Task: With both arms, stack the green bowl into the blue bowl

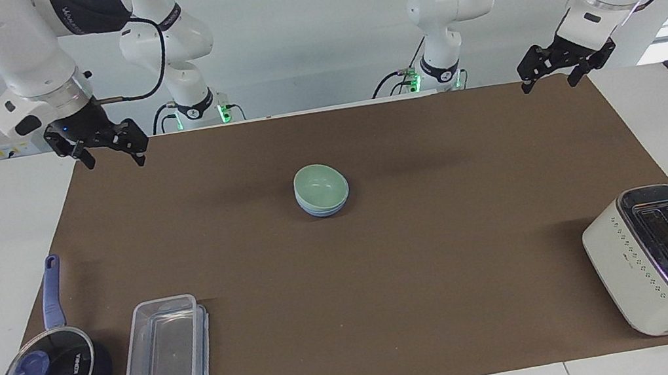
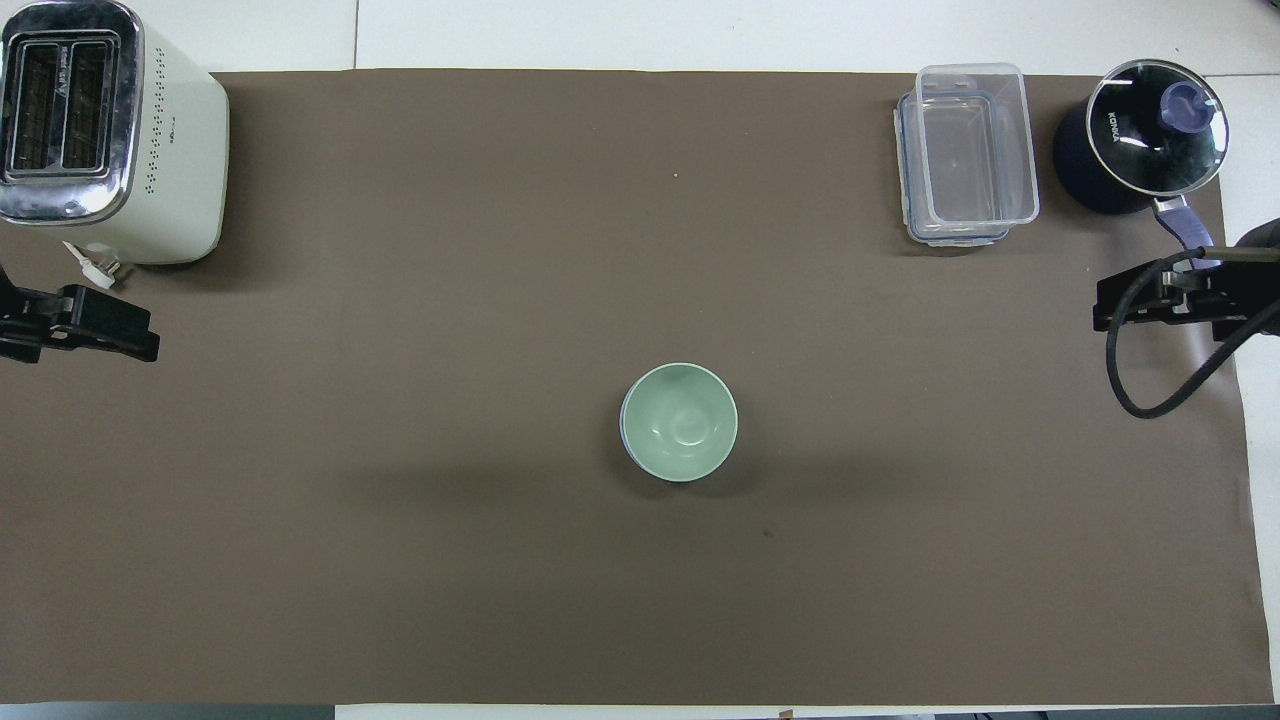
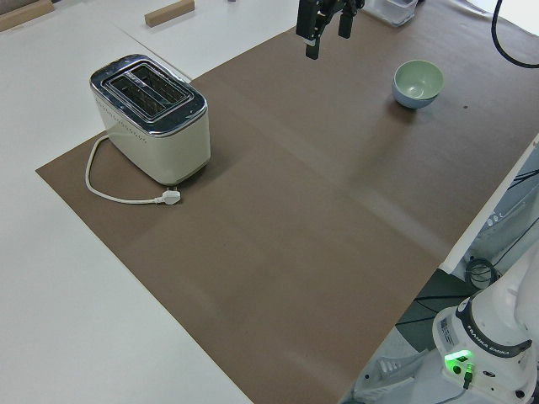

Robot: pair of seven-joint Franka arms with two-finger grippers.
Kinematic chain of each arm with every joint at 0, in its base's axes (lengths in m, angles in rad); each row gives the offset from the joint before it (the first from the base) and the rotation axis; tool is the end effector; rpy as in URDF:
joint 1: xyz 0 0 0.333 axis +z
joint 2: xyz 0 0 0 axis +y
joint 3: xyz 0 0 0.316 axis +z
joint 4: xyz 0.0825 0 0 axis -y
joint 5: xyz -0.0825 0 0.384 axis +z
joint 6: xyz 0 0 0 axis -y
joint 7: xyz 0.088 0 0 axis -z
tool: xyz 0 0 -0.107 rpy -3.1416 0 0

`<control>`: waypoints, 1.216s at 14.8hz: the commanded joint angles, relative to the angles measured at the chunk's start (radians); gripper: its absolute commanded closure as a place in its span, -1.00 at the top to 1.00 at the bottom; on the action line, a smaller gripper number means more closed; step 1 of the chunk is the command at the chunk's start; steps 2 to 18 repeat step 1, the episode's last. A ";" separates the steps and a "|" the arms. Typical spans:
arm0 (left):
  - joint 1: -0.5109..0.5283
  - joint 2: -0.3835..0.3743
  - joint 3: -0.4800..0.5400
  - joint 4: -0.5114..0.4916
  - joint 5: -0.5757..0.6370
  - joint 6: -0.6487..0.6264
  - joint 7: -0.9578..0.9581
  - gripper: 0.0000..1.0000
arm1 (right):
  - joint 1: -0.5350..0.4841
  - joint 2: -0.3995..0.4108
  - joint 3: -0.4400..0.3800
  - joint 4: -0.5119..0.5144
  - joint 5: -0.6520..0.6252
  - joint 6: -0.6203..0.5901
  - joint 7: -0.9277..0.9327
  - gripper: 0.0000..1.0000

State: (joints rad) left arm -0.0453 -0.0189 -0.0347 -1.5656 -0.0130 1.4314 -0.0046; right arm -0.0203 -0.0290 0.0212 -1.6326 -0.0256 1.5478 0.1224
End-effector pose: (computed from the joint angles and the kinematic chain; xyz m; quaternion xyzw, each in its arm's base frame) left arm 0.5317 -0.0444 0.6258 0.9976 -0.0381 -0.0578 0.0037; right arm 0.5417 -0.0021 0.6094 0.9977 -0.0606 -0.0270 0.0148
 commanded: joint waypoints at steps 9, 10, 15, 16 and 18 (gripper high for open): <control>0.001 -0.032 -0.001 -0.039 0.024 0.021 -0.008 1.00 | -0.013 -0.014 0.008 -0.013 0.016 0.008 0.007 1.00; 0.001 -0.032 -0.001 -0.039 0.024 0.021 -0.008 1.00 | -0.013 -0.014 0.008 -0.013 0.016 0.008 0.007 1.00; 0.001 -0.032 -0.001 -0.039 0.024 0.021 -0.008 1.00 | -0.013 -0.014 0.008 -0.013 0.016 0.008 0.007 1.00; 0.001 -0.032 -0.001 -0.039 0.024 0.021 -0.008 1.00 | -0.013 -0.014 0.008 -0.013 0.016 0.008 0.007 1.00; 0.001 -0.032 -0.001 -0.039 0.024 0.021 -0.008 1.00 | -0.013 -0.014 0.008 -0.013 0.016 0.008 0.007 1.00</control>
